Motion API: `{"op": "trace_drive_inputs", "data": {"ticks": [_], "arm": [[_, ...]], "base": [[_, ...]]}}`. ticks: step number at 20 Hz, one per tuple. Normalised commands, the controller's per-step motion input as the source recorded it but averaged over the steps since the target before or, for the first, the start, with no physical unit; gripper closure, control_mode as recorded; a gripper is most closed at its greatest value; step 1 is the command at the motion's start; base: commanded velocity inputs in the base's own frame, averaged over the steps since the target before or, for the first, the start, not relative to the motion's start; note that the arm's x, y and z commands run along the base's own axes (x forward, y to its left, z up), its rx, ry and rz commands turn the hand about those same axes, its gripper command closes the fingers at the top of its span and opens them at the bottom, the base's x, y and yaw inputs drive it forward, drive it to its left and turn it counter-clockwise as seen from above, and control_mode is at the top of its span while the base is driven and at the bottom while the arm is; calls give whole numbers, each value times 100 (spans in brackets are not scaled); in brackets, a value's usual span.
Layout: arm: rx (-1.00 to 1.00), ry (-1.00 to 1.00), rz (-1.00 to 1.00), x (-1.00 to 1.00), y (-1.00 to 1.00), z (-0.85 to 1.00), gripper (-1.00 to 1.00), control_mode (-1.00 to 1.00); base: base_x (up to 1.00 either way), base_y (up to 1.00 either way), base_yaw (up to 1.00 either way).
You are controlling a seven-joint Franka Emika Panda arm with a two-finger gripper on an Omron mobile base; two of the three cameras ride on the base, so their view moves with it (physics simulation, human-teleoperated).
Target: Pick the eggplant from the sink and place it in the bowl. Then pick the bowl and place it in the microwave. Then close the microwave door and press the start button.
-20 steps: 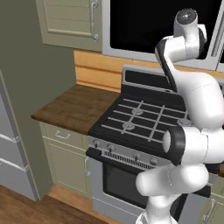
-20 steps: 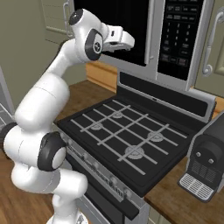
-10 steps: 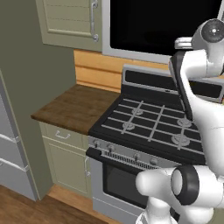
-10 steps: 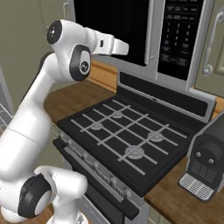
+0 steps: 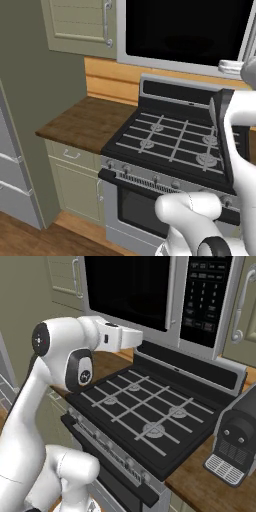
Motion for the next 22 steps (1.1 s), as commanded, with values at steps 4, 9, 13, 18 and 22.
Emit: {"op": "trace_drive_inputs", "data": {"ticks": [4,9,13,18,22], "arm": [[0,-3,0,-54,-34,0,100,-100],[2,0,0,-37,-55,0,100,-100],[0,0,0,0,-30,0,100,-100],[0,0,0,0,-23,0,100,-100],[0,0,0,14,-18,0,100,-100]], "base": [[0,0,0],[0,0,0],[0,0,0],[0,0,0],[0,0,0]]}}
